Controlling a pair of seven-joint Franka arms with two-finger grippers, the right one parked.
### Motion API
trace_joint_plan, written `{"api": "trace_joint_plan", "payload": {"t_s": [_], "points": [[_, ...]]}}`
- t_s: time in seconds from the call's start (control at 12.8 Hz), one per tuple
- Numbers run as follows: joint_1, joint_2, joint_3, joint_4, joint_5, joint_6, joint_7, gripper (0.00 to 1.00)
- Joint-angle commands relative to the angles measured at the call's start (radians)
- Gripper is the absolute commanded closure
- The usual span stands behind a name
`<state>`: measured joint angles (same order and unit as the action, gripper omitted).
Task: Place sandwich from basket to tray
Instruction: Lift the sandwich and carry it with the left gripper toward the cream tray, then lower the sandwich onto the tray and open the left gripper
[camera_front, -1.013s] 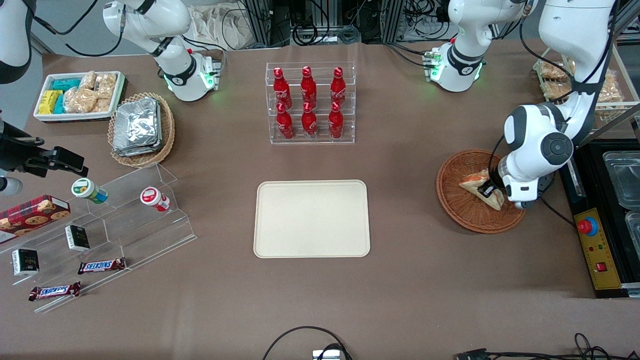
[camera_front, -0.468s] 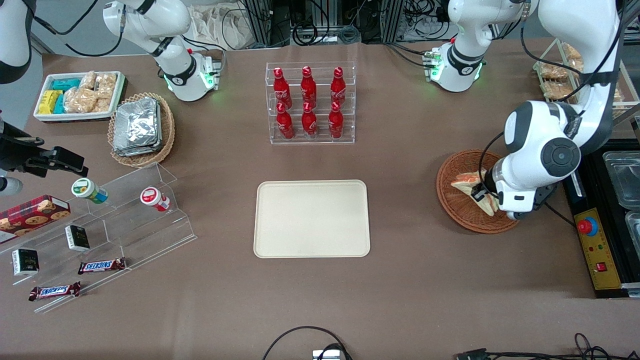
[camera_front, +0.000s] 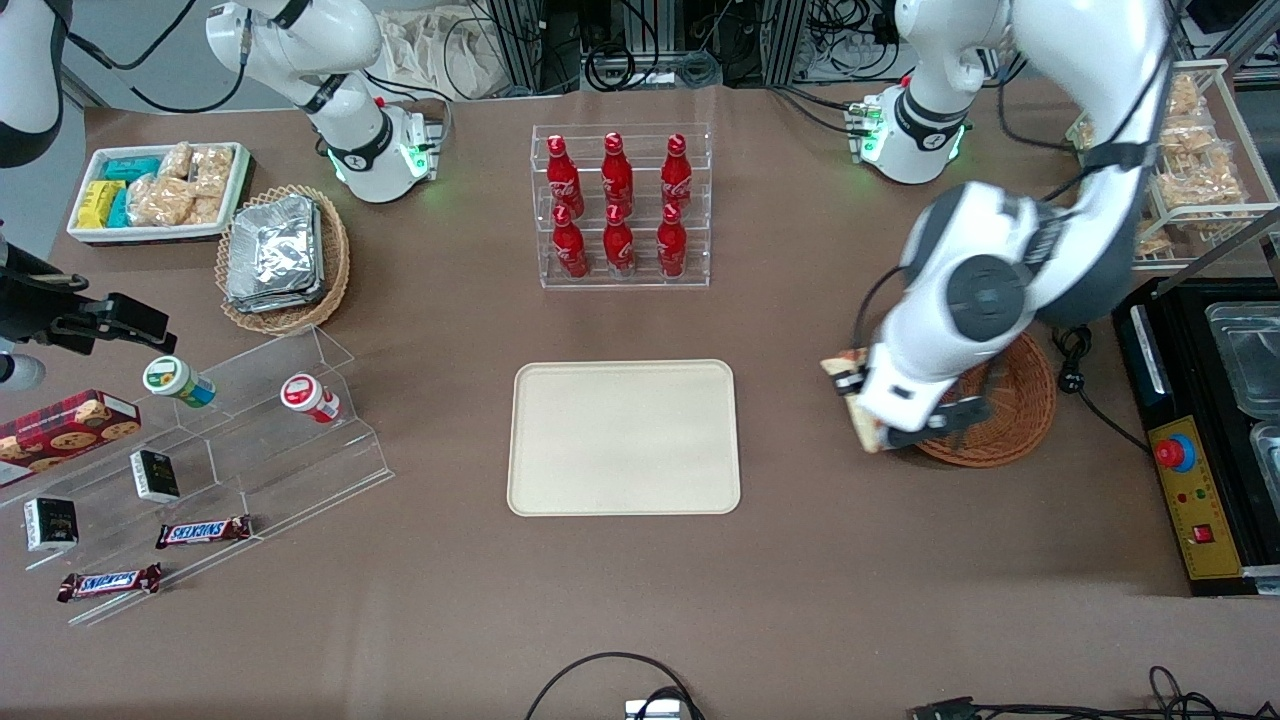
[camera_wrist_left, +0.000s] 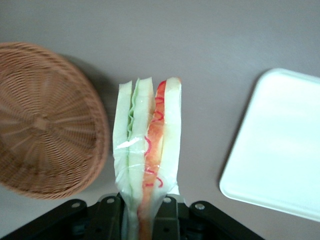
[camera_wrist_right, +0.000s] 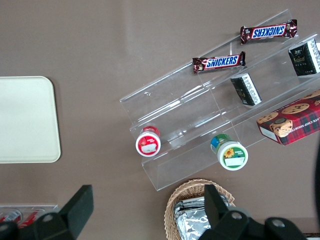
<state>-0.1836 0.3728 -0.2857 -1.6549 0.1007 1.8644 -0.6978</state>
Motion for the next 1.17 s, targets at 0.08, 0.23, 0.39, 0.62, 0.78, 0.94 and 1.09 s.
{"api": "trace_joint_plan", "payload": {"t_s": [0.08, 0.23, 0.39, 0.62, 0.78, 0.94, 1.09], "points": [[-0.173, 0.318, 0.010, 0.332, 0.056, -0.024, 0.011, 1.00], [-0.217, 0.403, 0.010, 0.369, 0.054, 0.036, 0.012, 1.00], [-0.266, 0.446, 0.014, 0.357, 0.060, 0.065, 0.001, 1.00], [-0.267, 0.497, 0.016, 0.357, 0.059, 0.067, 0.008, 0.98], [-0.267, 0.497, 0.016, 0.359, 0.056, 0.067, 0.001, 0.25], [-0.261, 0.483, 0.016, 0.360, 0.059, 0.059, -0.002, 0.00], [-0.249, 0.430, 0.020, 0.368, 0.056, 0.053, -0.005, 0.00]]}}
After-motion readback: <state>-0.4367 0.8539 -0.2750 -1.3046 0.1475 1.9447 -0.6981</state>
